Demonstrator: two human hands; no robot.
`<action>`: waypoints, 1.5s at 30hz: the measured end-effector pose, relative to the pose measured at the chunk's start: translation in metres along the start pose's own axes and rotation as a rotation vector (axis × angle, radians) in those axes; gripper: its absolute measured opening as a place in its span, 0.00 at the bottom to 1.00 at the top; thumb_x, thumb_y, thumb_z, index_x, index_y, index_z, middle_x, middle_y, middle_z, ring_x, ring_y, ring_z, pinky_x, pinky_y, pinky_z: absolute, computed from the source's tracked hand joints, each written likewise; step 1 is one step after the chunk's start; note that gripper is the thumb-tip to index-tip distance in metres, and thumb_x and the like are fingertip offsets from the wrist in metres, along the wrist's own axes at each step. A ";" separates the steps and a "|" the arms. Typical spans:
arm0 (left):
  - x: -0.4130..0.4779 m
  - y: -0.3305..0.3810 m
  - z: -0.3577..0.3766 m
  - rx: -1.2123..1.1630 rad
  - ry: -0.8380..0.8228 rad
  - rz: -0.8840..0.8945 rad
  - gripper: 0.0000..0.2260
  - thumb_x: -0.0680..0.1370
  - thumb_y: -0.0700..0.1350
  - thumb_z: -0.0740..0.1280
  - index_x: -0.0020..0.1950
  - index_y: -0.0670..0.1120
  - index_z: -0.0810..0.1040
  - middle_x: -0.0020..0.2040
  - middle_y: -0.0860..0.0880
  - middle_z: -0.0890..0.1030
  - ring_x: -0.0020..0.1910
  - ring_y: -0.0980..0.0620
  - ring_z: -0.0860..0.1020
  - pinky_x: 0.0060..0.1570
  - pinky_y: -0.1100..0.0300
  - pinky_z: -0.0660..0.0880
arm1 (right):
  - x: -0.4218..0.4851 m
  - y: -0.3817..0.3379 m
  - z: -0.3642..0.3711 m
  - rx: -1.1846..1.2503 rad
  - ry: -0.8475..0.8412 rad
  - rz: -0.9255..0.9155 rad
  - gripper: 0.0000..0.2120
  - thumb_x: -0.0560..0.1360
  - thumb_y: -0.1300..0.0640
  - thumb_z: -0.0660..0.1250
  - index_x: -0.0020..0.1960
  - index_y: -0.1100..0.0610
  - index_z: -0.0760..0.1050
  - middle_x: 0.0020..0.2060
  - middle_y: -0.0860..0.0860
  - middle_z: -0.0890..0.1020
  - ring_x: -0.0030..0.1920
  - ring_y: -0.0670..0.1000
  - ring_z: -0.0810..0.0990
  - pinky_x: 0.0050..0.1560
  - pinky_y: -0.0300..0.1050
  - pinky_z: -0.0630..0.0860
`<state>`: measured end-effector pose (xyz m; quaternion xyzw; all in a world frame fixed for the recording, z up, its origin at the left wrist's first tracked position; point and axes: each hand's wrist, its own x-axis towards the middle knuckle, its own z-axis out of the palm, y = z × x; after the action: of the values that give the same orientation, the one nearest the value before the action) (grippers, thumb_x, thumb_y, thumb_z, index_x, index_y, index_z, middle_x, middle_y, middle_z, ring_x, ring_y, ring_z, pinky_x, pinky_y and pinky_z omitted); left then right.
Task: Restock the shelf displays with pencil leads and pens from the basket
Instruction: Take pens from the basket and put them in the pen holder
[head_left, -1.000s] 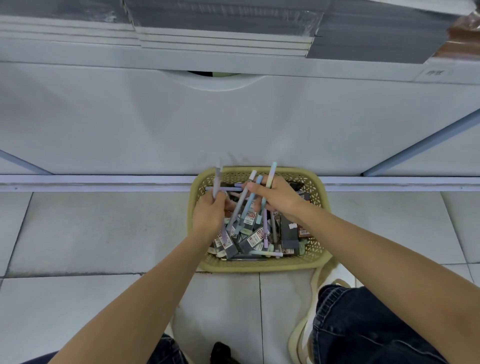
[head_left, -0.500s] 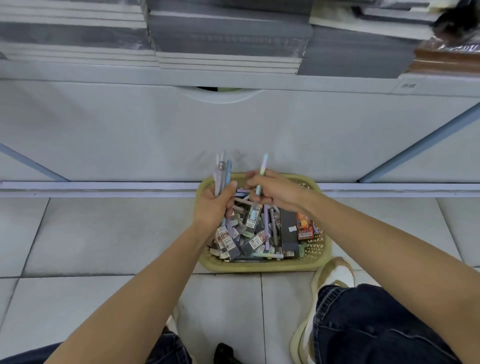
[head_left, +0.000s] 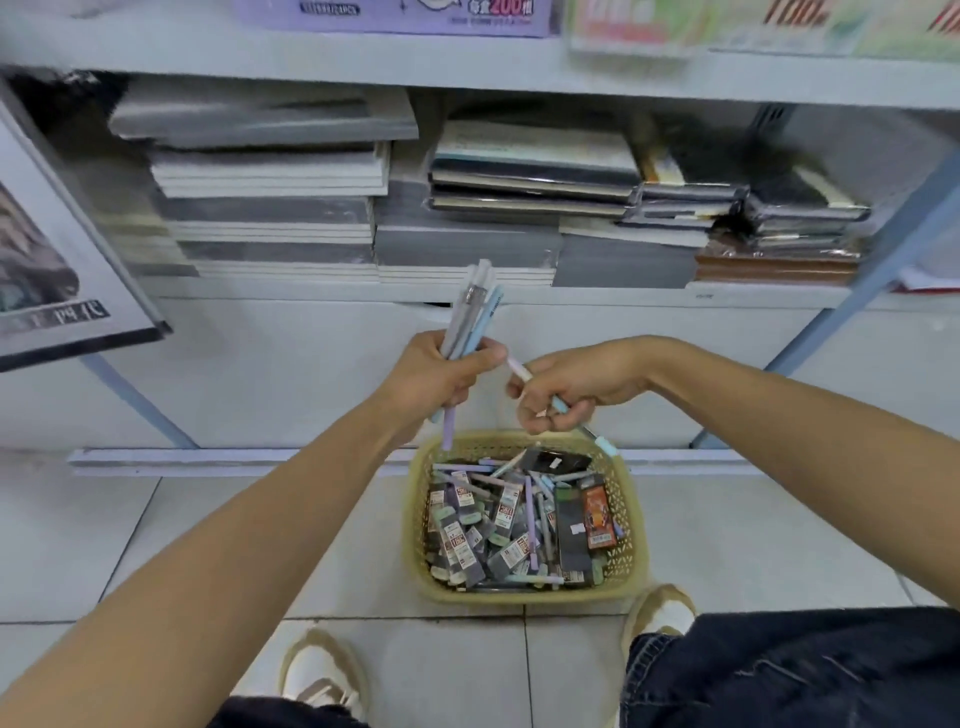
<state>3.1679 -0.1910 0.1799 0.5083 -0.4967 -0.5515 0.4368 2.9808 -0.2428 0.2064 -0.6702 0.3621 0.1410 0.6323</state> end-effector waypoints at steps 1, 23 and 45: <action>-0.001 0.011 0.000 0.009 -0.005 0.014 0.06 0.74 0.43 0.73 0.45 0.40 0.80 0.23 0.54 0.67 0.23 0.56 0.62 0.23 0.66 0.62 | -0.009 -0.009 -0.001 -0.022 -0.001 0.005 0.06 0.78 0.67 0.51 0.54 0.61 0.61 0.34 0.53 0.71 0.20 0.43 0.60 0.23 0.36 0.53; -0.013 0.208 0.004 -0.139 0.099 0.347 0.14 0.77 0.51 0.69 0.52 0.41 0.74 0.25 0.55 0.62 0.24 0.56 0.59 0.23 0.68 0.63 | -0.180 -0.147 -0.061 0.220 1.222 -1.144 0.05 0.79 0.59 0.66 0.49 0.56 0.81 0.37 0.48 0.82 0.37 0.46 0.78 0.32 0.35 0.74; 0.043 0.262 0.003 -0.103 -0.025 0.449 0.14 0.81 0.52 0.61 0.52 0.42 0.76 0.31 0.51 0.76 0.26 0.54 0.71 0.28 0.65 0.73 | -0.199 -0.185 -0.170 -0.487 1.550 -0.627 0.09 0.80 0.58 0.63 0.51 0.63 0.79 0.39 0.53 0.82 0.38 0.47 0.81 0.34 0.28 0.72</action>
<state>3.1548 -0.2662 0.4344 0.3550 -0.5739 -0.4714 0.5677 2.9190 -0.3550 0.5004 -0.7627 0.4490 -0.4621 0.0562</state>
